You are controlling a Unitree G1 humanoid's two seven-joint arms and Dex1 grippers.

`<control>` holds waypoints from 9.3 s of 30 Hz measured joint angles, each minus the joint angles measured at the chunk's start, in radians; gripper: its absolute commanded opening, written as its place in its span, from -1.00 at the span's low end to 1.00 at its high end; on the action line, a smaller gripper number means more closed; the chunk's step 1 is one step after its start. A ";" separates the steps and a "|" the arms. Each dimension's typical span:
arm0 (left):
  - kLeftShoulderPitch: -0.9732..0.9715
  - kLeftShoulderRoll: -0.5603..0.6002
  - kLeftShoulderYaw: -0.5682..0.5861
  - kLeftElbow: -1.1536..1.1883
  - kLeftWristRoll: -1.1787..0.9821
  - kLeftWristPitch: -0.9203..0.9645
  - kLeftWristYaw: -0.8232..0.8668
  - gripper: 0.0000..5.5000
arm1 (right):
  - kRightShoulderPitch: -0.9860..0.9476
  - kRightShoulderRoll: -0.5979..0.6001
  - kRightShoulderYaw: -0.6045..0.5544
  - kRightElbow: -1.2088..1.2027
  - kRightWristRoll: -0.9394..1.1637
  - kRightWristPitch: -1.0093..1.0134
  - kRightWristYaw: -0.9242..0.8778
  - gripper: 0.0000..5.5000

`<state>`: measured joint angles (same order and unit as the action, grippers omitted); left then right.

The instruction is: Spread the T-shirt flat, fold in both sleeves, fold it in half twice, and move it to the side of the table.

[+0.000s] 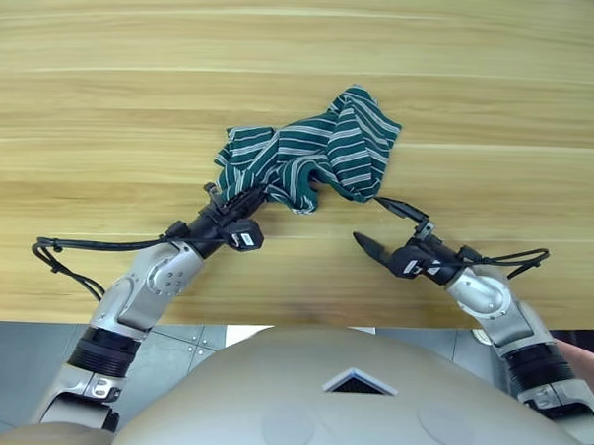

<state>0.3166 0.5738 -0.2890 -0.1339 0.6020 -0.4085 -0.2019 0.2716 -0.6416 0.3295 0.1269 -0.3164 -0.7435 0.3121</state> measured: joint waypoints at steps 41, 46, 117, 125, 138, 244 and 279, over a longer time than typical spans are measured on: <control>0.042 -0.018 0.065 -0.018 -0.362 -0.158 -0.023 -1.00 | -0.121 0.054 -0.093 0.157 0.132 -0.066 -0.084 -0.99; 0.133 0.031 0.078 -0.034 -0.738 -0.363 -0.154 -1.00 | 0.037 -0.066 -0.156 -0.094 0.648 -0.160 0.089 -0.99; 0.057 0.095 0.187 0.080 -0.920 -0.272 -0.360 -0.18 | 0.021 -0.171 -0.224 -0.076 0.318 -0.040 0.271 -0.46; -0.365 -0.087 0.018 0.281 -0.201 -0.107 -0.108 -0.18 | -0.314 -0.041 -0.287 0.119 0.107 0.095 0.026 -0.46; -0.285 -0.045 -0.094 0.408 -0.186 -0.233 -0.093 -0.18 | -0.401 0.013 -0.184 0.299 -0.181 0.136 -0.175 -0.46; 0.064 0.402 0.146 0.050 0.091 0.097 -0.004 -0.18 | -0.155 0.120 -0.330 -0.047 -0.095 0.197 -0.269 -0.46; -0.143 0.275 0.083 0.275 0.117 0.095 0.095 -0.18 | -0.161 0.123 -0.296 0.027 -0.137 0.184 -0.312 -0.46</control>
<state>0.1735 0.8490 -0.2063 0.1413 0.7186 -0.3136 -0.1064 0.1106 -0.5184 0.0334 0.1544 -0.4536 -0.5599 0.0005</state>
